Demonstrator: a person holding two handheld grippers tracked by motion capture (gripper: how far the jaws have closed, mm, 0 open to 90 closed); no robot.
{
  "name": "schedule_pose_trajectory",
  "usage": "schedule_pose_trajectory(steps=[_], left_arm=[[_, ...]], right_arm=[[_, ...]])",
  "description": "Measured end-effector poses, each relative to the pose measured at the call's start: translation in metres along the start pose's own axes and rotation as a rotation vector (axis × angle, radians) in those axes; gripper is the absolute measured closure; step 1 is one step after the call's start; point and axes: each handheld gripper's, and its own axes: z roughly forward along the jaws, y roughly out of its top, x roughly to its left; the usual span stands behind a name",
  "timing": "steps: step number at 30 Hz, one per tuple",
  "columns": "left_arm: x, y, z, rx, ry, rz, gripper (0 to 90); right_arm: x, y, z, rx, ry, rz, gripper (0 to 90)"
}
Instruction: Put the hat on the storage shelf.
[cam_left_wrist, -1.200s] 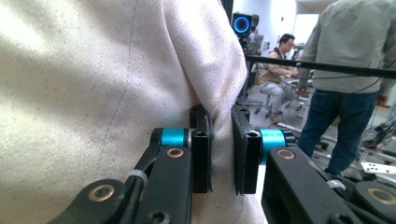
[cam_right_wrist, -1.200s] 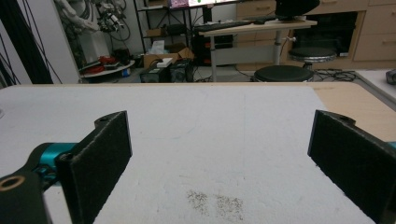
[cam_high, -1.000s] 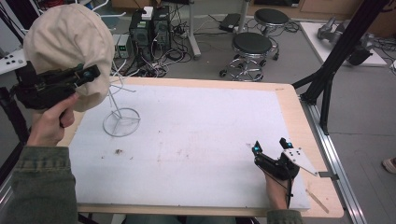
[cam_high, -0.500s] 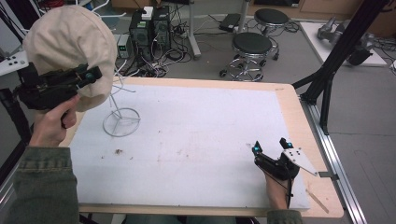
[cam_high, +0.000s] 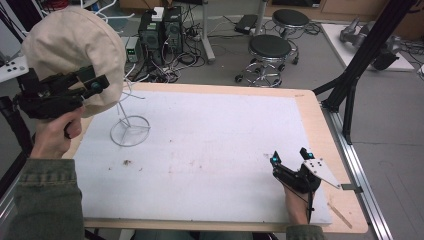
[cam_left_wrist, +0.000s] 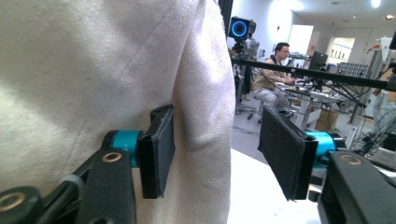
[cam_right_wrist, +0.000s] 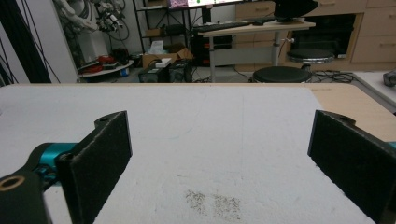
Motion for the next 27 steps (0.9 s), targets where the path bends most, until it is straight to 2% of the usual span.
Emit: schedule_pose_trajectory(steps=[3, 6, 12, 16, 20, 24, 27], left_arm=[[0.002, -0.002, -0.003, -0.017, 0.007, 0.002, 38.1], [0.003, -0.003, -0.007, -0.033, -0.006, -0.004, 37.4], [0.000, -0.002, -0.015, -0.067, 0.027, 0.013, 35.4], [-0.002, -0.001, -0.021, -0.078, 0.031, 0.018, 35.5], [-0.007, -0.004, -0.026, -0.077, 0.041, 0.027, 35.3], [-0.012, -0.013, -0.029, -0.057, 0.051, 0.038, 35.4], [-0.015, -0.019, -0.033, -0.062, 0.052, 0.035, 35.3]], right_arm=[[-0.001, 0.000, 0.000, -0.002, 0.000, -0.003, 5.1], [-0.001, 0.000, 0.000, 0.001, -0.001, 0.001, 5.1], [-0.001, 0.000, -0.001, -0.002, -0.002, 0.002, 5.1], [-0.001, 0.000, -0.001, -0.001, -0.003, 0.003, 5.1], [-0.002, 0.000, -0.001, -0.002, -0.007, 0.011, 5.1], [-0.001, 0.000, -0.001, -0.001, -0.006, 0.004, 5.1], [-0.001, 0.000, -0.001, -0.001, -0.006, -0.004, 5.1]])
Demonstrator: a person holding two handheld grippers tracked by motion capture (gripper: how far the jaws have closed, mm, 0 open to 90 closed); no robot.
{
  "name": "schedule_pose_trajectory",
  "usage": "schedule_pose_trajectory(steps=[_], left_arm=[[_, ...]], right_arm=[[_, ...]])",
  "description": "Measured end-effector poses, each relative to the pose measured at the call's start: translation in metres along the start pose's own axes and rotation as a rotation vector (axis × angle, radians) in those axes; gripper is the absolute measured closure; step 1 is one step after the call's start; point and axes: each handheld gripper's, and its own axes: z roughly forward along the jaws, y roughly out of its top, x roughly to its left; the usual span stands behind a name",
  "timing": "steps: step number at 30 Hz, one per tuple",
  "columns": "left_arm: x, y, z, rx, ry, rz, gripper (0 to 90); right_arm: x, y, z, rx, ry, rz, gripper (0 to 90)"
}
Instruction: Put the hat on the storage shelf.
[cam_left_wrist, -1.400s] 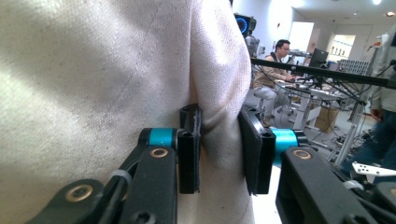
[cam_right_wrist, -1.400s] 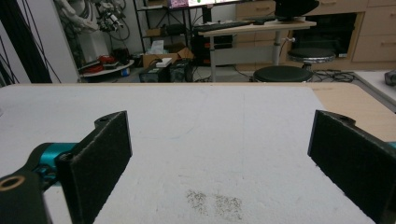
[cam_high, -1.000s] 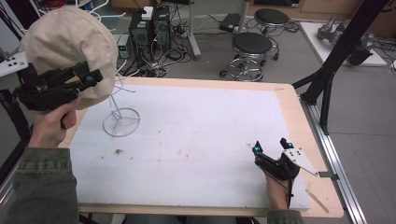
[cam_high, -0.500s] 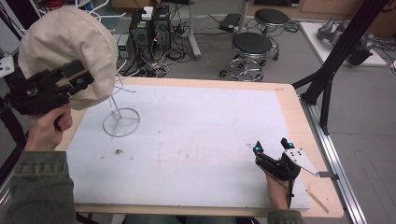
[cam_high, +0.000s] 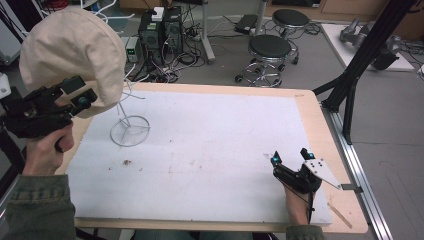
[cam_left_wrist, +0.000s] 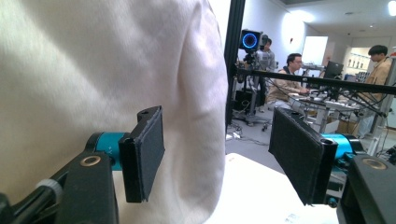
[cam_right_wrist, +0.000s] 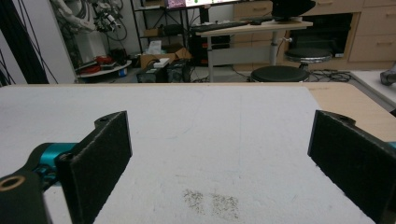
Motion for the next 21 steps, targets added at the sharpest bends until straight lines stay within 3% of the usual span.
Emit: schedule_pose_trajectory(steps=[8, 13, 21], left_arm=[[-0.013, -0.011, -0.019, -0.008, 0.021, 0.016, 33.1], [-0.021, -0.019, -0.034, -0.018, 0.067, 0.026, 30.4], [-0.024, -0.039, -0.046, 0.014, 0.156, 0.035, 22.7]], right_arm=[[0.001, 0.000, 0.000, 0.004, -0.004, 0.008, 5.1], [0.001, 0.000, 0.000, 0.002, -0.004, 0.010, 5.1], [0.001, 0.000, 0.000, 0.000, -0.004, 0.005, 5.1]])
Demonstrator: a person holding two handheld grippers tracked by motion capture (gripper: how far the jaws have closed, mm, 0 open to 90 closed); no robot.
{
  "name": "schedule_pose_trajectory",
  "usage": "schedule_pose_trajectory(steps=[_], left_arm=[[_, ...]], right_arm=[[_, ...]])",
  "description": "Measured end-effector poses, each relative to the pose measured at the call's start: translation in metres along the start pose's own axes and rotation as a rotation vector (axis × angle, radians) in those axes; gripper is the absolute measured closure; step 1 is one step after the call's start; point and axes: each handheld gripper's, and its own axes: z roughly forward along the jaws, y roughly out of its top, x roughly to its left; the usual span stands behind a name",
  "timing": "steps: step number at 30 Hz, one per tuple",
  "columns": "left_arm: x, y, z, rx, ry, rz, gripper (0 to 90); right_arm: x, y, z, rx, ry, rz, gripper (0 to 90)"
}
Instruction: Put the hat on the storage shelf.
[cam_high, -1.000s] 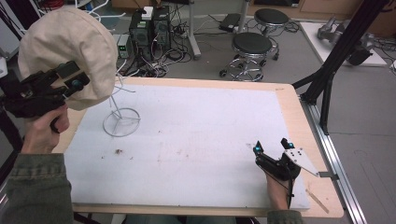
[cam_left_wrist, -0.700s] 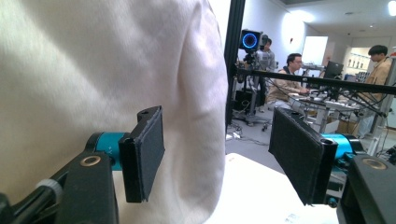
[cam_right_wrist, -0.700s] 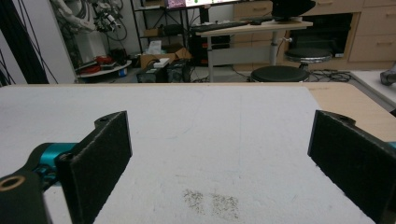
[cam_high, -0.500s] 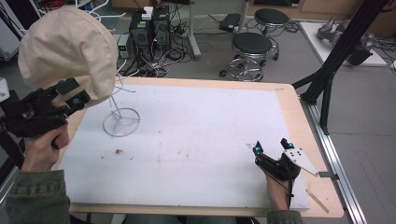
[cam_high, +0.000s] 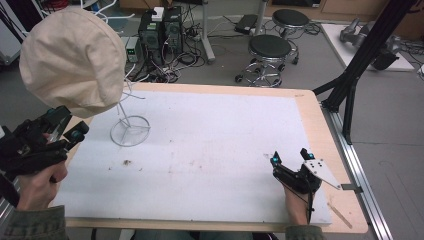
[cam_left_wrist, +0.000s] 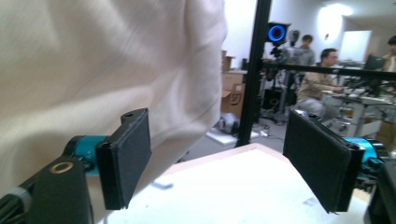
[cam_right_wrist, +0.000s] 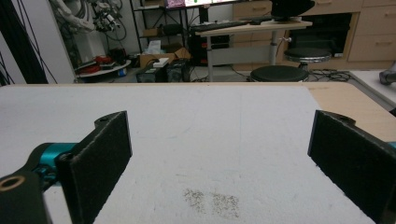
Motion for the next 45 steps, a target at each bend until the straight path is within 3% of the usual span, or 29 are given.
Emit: schedule_pose_trajectory(steps=[7, 12, 16, 25, 37, 45], left_arm=[[0.007, -0.021, -0.005, 0.017, 0.016, -0.024, 22.6], [0.010, -0.039, -0.011, 0.046, 0.001, -0.019, 25.3], [0.015, -0.056, -0.016, 0.066, 0.025, -0.040, 25.2], [0.036, -0.099, -0.024, 0.076, 0.178, -0.054, 24.0], [0.054, -0.140, -0.029, 0.078, 0.316, -0.086, 23.8], [0.063, -0.158, -0.035, 0.094, 0.451, -0.077, 23.3]], right_arm=[[0.000, 0.000, 0.000, 0.005, 0.001, 0.000, 5.1], [0.000, 0.000, 0.000, 0.005, 0.003, -0.003, 5.1], [0.000, 0.000, 0.000, 0.006, 0.002, -0.004, 5.1], [0.000, 0.000, 0.000, 0.005, -0.002, -0.007, 5.1], [0.000, 0.000, 0.000, 0.003, -0.004, -0.009, 5.1], [0.000, 0.000, 0.000, 0.002, -0.011, -0.010, 5.1]])
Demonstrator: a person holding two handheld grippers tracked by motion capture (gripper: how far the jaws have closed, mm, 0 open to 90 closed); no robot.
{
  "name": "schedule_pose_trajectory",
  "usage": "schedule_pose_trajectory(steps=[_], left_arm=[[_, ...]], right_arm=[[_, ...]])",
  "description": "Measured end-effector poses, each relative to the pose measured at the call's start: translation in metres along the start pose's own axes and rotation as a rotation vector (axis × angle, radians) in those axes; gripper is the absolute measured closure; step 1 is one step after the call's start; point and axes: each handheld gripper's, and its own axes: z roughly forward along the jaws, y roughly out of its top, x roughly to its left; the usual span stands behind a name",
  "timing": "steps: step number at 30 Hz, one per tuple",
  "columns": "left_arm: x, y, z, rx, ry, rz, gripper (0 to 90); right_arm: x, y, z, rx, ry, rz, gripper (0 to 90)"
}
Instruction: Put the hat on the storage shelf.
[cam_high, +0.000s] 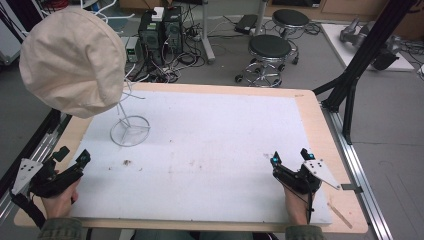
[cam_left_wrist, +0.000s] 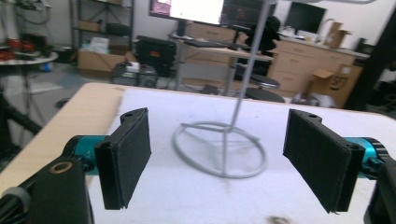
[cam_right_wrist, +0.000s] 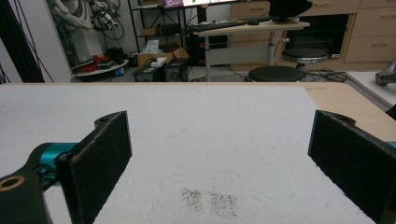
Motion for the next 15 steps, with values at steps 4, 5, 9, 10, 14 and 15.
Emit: schedule_pose_trajectory(steps=[4, 5, 9, 10, 14, 15], left_arm=[[0.001, -0.006, 0.001, -0.011, 0.095, 0.020, 24.2], [0.001, -0.006, 0.001, -0.009, 0.108, 0.026, 24.3], [-0.005, -0.006, 0.002, -0.031, 0.173, 0.069, 23.3], [-0.006, -0.006, 0.003, -0.030, 0.184, 0.069, 23.1], [-0.009, -0.008, 0.003, -0.027, 0.200, 0.080, 22.8], [-0.009, -0.008, 0.004, -0.026, 0.193, 0.071, 22.3]], right_arm=[[0.000, 0.000, -0.001, -0.006, -0.015, -0.004, 5.1], [0.000, 0.000, -0.002, -0.005, -0.024, -0.002, 5.1], [0.001, 0.000, -0.003, -0.007, -0.044, -0.002, 5.1], [0.001, 0.000, -0.003, -0.008, -0.048, -0.005, 5.0], [0.001, -0.001, -0.003, -0.004, -0.052, -0.016, 5.0], [0.001, -0.001, -0.003, -0.004, -0.051, -0.018, 5.0]])
